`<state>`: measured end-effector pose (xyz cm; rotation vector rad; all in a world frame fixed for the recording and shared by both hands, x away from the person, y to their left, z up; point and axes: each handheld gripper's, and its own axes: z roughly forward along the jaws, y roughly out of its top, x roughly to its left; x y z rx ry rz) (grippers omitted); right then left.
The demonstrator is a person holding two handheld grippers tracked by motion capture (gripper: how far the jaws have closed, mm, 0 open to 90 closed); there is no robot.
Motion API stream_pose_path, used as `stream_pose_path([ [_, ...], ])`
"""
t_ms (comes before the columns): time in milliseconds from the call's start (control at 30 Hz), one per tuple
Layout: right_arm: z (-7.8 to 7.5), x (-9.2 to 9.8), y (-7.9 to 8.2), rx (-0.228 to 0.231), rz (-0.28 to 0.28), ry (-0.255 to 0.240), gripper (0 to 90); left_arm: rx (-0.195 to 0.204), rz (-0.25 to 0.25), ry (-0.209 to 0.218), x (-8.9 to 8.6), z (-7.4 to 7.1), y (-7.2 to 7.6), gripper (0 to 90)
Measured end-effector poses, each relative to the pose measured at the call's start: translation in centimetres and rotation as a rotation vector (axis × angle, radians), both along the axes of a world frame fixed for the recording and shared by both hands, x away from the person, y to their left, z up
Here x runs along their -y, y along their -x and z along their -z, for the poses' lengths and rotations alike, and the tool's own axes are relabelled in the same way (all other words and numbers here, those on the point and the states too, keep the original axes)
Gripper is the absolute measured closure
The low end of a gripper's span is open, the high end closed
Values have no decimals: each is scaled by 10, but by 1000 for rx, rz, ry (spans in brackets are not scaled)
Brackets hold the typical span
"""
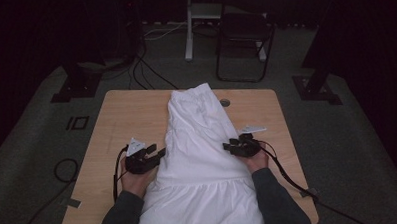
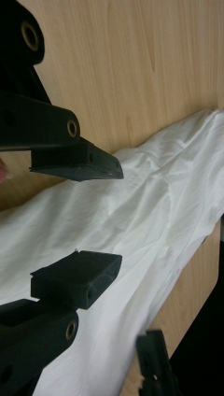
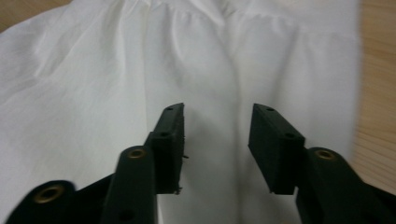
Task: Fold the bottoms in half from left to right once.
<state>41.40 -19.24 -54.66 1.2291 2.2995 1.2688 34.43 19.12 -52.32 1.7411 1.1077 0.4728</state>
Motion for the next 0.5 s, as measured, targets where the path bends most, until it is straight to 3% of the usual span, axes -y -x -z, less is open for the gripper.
stream_pose_path([
  [67, 5, -9, -6, -15, -8, 23, 496, -8, 6, -11, 3, 2, -2, 524],
  [100, 8, -13, -9, -30, -16, 36, 530, -11, 8, -16, 5, 3, -3, 524],
  [200, 8, -16, -11, -57, -27, 88, 856, -11, 14, -24, 8, 4, -2, 524],
  [267, -1, -12, -7, -5, -2, 104, 893, -9, 14, -25, 8, 4, -2, 524],
  [300, -8, -7, -5, 27, 15, 82, 895, -9, 11, -28, 7, 4, -3, 524],
  [367, -27, 9, -3, 99, 104, 46, 893, -9, 4, -28, 6, 3, -3, 524],
  [433, -39, 24, -4, 132, 179, 20, 892, -11, -1, -28, 5, 2, -4, 524],
  [500, -40, 27, -5, 137, 195, 23, 892, -5, -6, -30, 5, 1, -7, 524],
])
